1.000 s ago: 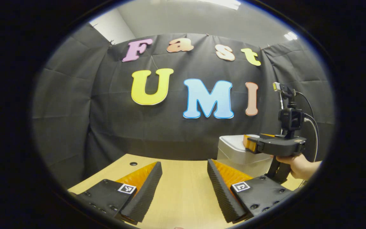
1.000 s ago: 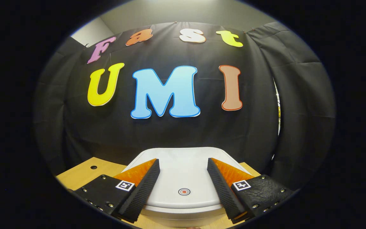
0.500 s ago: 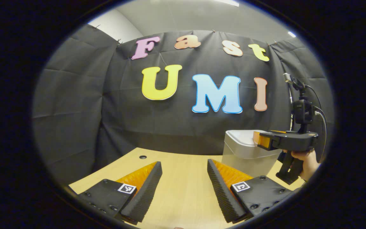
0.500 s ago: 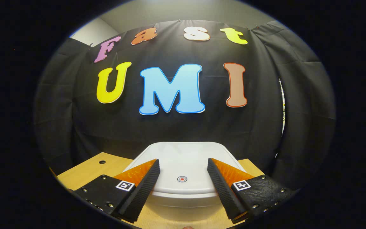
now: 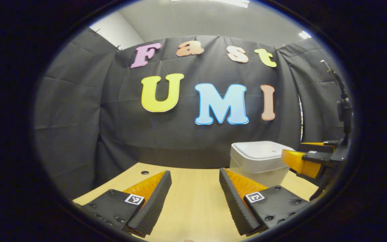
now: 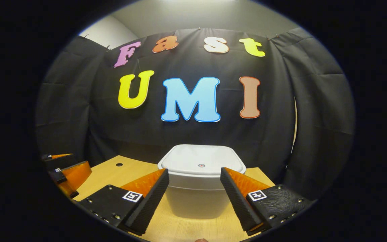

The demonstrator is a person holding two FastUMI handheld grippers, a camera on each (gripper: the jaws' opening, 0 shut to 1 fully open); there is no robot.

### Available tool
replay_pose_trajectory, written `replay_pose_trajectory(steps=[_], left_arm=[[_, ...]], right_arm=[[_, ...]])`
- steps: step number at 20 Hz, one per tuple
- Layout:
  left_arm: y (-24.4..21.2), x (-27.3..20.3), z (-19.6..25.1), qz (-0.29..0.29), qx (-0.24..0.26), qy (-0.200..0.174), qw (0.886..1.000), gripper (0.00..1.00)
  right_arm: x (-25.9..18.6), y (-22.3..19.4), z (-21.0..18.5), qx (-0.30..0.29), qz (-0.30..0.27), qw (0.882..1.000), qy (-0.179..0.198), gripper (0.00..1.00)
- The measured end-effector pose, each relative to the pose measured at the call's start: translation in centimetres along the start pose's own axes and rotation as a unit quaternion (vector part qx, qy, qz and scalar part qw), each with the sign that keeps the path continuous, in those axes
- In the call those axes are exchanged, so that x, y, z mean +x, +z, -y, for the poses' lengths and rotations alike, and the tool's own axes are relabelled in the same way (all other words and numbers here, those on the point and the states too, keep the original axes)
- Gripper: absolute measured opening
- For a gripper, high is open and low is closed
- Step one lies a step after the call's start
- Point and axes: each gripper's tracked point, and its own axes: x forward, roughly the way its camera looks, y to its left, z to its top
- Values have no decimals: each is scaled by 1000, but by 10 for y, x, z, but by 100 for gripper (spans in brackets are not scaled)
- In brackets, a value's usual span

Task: Press the lid of the desktop garbage bin to open it, pick up the crumpled paper on the desktop and throw it into the bin, then pick up the pop can on the desktop and drop it into the bin, and finally close the garbage bin lid.

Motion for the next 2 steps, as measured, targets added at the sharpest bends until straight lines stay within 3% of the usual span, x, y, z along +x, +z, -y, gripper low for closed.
replay_pose_trajectory(steps=[2], left_arm=[[3,5,3,4,3,-14,1000,94]], right_arm=[[-13,7,-1,0,11,1000,-10,98]])
